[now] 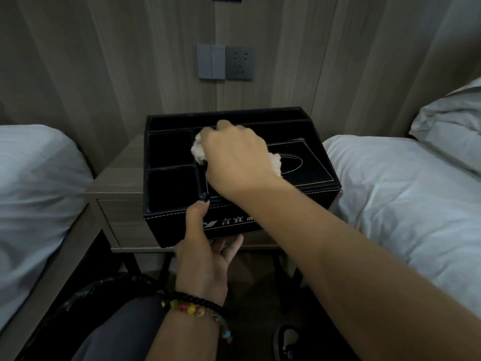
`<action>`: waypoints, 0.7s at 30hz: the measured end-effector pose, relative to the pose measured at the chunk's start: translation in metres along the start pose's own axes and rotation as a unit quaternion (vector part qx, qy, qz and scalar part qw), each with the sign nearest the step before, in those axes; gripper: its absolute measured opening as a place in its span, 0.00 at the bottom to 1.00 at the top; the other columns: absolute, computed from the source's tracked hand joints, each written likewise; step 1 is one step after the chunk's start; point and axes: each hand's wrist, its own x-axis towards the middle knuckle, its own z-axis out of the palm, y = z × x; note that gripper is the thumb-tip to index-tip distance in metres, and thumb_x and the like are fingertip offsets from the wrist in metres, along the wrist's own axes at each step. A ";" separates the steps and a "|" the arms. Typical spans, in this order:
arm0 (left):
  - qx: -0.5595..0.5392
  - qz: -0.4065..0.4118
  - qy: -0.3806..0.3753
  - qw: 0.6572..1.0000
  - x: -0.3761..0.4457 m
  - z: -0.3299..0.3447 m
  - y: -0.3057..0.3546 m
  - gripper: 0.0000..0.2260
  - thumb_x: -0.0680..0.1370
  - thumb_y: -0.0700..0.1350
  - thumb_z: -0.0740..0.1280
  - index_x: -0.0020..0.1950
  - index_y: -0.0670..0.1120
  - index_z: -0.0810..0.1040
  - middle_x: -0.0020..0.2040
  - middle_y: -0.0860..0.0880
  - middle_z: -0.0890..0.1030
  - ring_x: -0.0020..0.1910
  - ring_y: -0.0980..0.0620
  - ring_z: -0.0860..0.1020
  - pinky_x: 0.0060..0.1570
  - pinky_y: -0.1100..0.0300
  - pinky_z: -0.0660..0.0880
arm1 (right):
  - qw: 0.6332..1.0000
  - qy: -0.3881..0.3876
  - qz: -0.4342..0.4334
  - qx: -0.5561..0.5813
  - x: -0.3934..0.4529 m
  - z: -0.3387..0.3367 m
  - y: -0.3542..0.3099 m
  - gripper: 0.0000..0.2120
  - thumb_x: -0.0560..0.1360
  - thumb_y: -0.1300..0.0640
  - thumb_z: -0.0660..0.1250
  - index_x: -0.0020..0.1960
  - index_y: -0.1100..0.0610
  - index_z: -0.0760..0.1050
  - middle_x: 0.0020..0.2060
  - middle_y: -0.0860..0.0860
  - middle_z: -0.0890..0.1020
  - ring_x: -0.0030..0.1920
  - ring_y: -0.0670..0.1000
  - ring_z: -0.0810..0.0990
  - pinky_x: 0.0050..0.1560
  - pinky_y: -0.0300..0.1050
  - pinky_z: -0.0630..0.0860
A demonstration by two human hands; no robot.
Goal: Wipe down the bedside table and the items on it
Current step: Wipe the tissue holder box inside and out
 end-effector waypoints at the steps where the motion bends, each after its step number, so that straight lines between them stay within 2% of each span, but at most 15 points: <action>1: -0.001 0.001 -0.004 1.000 0.000 0.000 0.000 0.26 0.68 0.52 0.73 0.63 0.48 0.72 0.61 0.44 0.76 0.56 0.42 0.78 0.47 0.47 0.81 | 1.000 0.003 -0.004 0.009 0.001 0.002 -0.002 0.17 0.73 0.61 0.65 0.61 0.55 0.73 0.56 0.53 0.76 0.55 0.57 0.77 0.41 0.46 0.66; 4: 0.006 0.004 -0.010 1.000 -0.003 0.000 0.000 0.22 0.70 0.51 0.72 0.60 0.48 0.73 0.59 0.44 0.78 0.55 0.43 0.80 0.49 0.47 0.80 | 0.999 -0.016 0.010 0.041 0.000 -0.003 0.008 0.19 0.73 0.61 0.65 0.63 0.53 0.73 0.56 0.53 0.74 0.55 0.57 0.76 0.41 0.46 0.66; 7: 0.010 0.005 -0.012 1.000 -0.005 -0.001 -0.002 0.18 0.70 0.51 0.72 0.57 0.48 0.75 0.58 0.44 0.79 0.55 0.43 0.79 0.49 0.47 0.80 | 0.997 -0.045 0.059 0.034 -0.004 -0.018 0.036 0.14 0.73 0.61 0.65 0.57 0.52 0.76 0.52 0.54 0.72 0.55 0.60 0.76 0.42 0.47 0.66; 11: 0.010 -0.010 -0.016 1.000 -0.004 0.002 -0.006 0.29 0.64 0.53 0.75 0.61 0.48 0.72 0.60 0.45 0.76 0.57 0.43 0.78 0.49 0.48 0.80 | 0.988 -0.032 0.150 -0.030 -0.011 -0.028 0.074 0.15 0.72 0.61 0.65 0.59 0.55 0.76 0.56 0.56 0.74 0.55 0.62 0.77 0.43 0.47 0.67; 14: 0.012 -0.012 -0.017 1.000 -0.007 0.006 -0.013 0.33 0.56 0.54 0.75 0.60 0.47 0.73 0.61 0.45 0.75 0.59 0.43 0.77 0.47 0.50 0.80 | 0.984 -0.039 0.174 -0.009 -0.010 -0.020 0.074 0.14 0.72 0.61 0.64 0.57 0.59 0.75 0.56 0.58 0.74 0.54 0.63 0.76 0.44 0.46 0.66; 19: -0.006 -0.013 -0.011 1.000 -0.005 0.007 -0.014 0.20 0.67 0.49 0.74 0.57 0.47 0.77 0.58 0.45 0.79 0.56 0.45 0.79 0.48 0.49 0.80 | 0.977 -0.054 0.182 0.093 0.001 -0.016 0.050 0.04 0.72 0.61 0.64 0.46 0.57 0.71 0.52 0.57 0.75 0.49 0.59 0.76 0.42 0.45 0.66; 21: -0.008 -0.008 -0.009 1.000 -0.004 0.006 -0.016 0.19 0.68 0.49 0.74 0.57 0.46 0.77 0.58 0.44 0.80 0.56 0.45 0.79 0.49 0.48 0.80 | 0.978 -0.052 0.153 0.130 0.001 -0.014 0.035 0.08 0.71 0.61 0.64 0.50 0.58 0.75 0.52 0.56 0.75 0.51 0.60 0.77 0.43 0.46 0.71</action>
